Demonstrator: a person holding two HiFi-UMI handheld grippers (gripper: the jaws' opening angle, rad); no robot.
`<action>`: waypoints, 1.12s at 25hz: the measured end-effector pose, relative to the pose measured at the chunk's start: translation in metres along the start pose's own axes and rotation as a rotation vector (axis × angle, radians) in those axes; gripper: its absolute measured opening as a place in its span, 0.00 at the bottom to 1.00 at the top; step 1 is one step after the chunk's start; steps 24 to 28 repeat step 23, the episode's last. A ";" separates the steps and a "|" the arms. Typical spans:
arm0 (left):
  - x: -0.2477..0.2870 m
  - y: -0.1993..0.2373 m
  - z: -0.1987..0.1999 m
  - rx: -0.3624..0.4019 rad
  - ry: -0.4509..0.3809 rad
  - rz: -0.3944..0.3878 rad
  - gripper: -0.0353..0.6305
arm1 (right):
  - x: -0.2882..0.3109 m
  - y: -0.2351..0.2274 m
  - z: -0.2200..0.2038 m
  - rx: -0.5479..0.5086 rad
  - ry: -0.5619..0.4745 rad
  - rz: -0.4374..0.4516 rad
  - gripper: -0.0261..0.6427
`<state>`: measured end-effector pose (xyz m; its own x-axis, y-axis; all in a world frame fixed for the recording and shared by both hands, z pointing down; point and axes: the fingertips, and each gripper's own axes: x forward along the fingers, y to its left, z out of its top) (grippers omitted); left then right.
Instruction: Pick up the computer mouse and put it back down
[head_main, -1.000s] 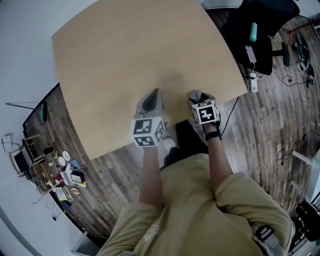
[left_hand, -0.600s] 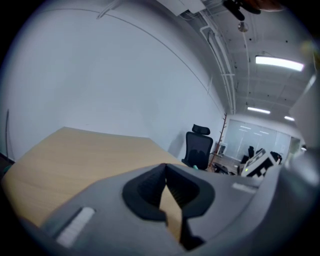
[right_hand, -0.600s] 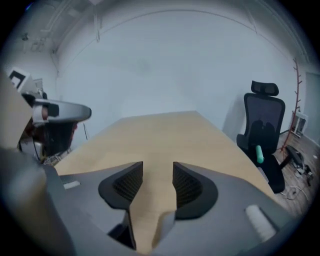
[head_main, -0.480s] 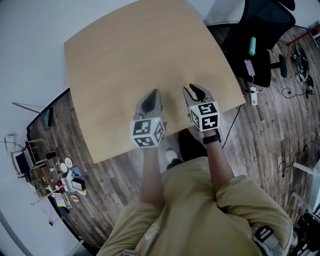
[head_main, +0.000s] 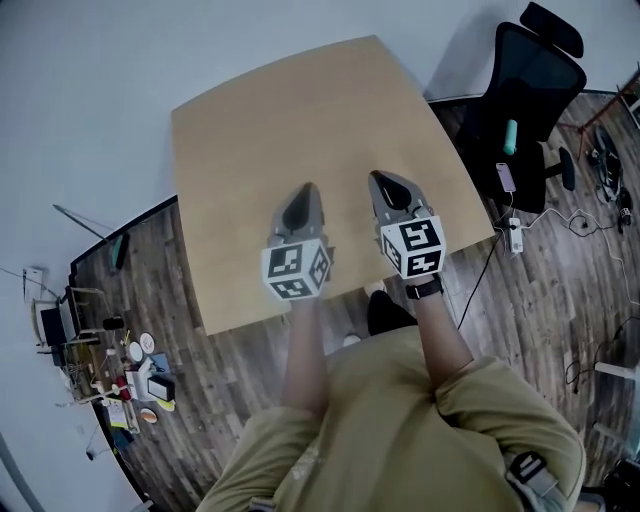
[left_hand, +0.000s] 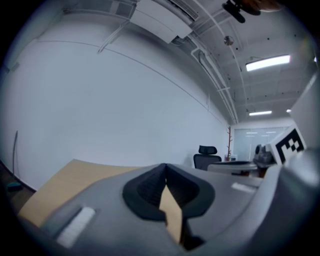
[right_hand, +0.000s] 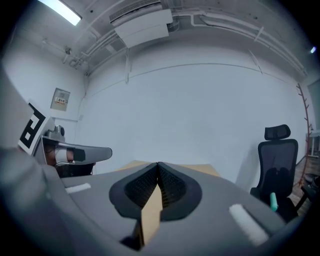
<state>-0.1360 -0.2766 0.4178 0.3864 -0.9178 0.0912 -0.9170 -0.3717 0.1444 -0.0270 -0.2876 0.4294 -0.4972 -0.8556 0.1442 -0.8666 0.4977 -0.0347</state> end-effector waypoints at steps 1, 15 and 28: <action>-0.006 0.001 0.007 0.011 -0.017 0.007 0.05 | -0.002 0.004 0.007 -0.009 -0.015 0.001 0.05; -0.100 0.013 0.058 0.044 -0.155 0.066 0.05 | -0.058 0.065 0.061 -0.085 -0.142 -0.016 0.05; -0.160 0.020 0.040 0.011 -0.172 0.076 0.05 | -0.095 0.118 0.040 -0.123 -0.115 0.032 0.05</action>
